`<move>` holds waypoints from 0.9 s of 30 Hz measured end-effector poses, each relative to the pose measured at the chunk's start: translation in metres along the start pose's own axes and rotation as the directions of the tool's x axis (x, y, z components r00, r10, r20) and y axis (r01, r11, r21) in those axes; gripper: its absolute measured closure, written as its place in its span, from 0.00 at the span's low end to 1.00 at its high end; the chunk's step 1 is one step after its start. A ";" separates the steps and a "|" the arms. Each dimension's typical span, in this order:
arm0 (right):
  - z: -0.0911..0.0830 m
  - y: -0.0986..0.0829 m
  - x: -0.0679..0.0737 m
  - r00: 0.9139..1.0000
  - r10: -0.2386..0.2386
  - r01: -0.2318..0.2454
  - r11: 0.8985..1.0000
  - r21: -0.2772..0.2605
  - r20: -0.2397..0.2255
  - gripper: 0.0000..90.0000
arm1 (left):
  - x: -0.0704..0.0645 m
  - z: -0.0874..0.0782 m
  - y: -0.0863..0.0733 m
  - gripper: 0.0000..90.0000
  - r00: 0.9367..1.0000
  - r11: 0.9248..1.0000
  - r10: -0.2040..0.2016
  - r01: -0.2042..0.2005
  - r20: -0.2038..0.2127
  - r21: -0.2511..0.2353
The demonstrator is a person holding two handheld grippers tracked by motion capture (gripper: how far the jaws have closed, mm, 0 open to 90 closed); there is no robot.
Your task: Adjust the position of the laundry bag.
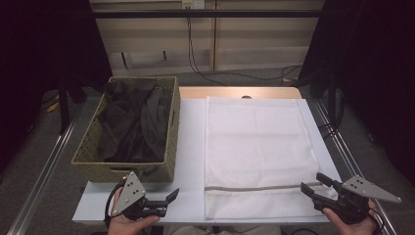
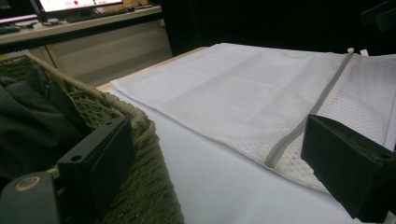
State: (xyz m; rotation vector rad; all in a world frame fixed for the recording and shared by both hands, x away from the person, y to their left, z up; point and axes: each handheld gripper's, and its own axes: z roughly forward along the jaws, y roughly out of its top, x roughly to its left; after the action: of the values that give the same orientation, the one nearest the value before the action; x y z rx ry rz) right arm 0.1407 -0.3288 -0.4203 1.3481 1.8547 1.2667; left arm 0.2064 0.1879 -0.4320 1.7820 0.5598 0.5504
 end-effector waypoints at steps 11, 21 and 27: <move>0.005 0.000 -0.003 1.000 -0.005 0.005 1.000 0.028 0.001 0.40 | -0.002 -0.001 -0.002 0.13 1.000 0.998 -0.015 0.015 0.005 0.062; 0.008 0.001 -0.004 1.000 0.009 -0.008 0.999 0.048 -0.018 0.44 | -0.005 0.006 0.001 0.19 0.998 0.995 -0.030 0.025 0.047 0.092; 0.014 0.005 -0.007 0.998 0.024 -0.019 0.996 0.091 -0.049 0.50 | -0.018 0.021 0.002 0.27 0.989 0.991 -0.019 -0.001 0.147 0.132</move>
State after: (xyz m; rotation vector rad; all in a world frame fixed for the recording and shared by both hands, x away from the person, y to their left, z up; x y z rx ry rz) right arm 0.1568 -0.3300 -0.4223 1.3987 1.9584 1.2516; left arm 0.2054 0.1605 -0.4366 1.9270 0.5102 0.3776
